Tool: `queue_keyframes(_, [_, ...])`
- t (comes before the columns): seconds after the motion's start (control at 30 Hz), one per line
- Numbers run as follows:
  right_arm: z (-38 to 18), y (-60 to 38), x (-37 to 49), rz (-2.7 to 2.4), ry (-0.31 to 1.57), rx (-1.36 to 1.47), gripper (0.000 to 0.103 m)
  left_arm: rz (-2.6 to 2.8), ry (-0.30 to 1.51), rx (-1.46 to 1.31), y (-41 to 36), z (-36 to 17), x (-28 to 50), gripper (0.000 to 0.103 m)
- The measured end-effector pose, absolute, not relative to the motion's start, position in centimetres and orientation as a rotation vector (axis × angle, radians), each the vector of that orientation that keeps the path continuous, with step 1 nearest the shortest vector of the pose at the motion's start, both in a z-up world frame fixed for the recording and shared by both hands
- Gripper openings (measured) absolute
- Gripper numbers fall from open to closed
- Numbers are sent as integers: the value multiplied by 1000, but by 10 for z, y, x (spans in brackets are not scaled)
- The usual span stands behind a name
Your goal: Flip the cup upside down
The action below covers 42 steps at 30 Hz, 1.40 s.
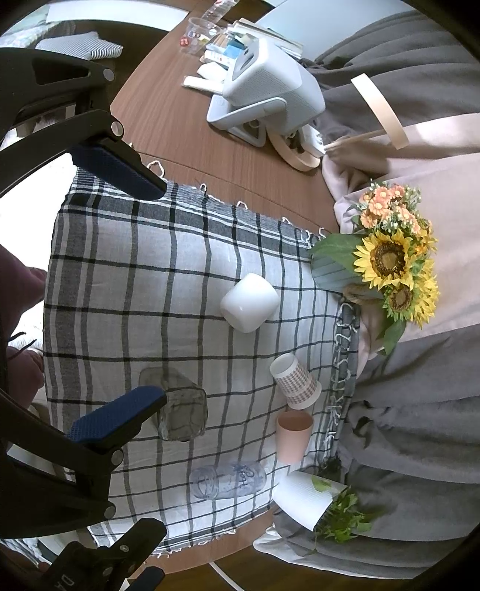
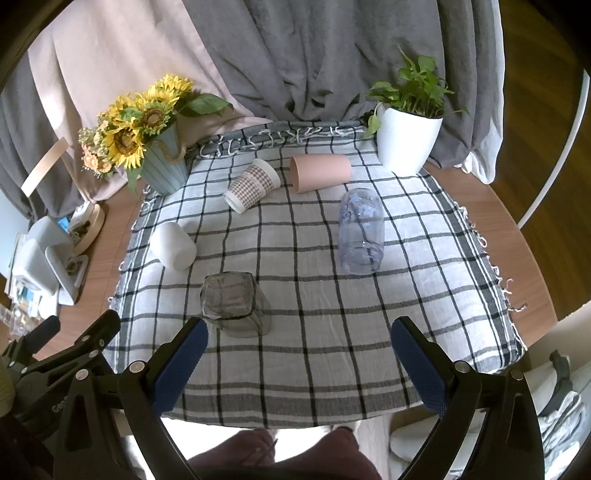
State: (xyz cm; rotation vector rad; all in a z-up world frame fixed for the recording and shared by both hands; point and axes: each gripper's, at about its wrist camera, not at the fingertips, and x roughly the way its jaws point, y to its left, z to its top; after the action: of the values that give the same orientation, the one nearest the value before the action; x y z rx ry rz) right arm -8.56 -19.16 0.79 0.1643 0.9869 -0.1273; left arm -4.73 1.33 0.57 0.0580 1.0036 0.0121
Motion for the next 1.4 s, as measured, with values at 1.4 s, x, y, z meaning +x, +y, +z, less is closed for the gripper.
queue_keyframes(1.4, [8, -190, -82, -129, 991, 162, 100, 15, 1013, 60, 13, 4, -45, 103])
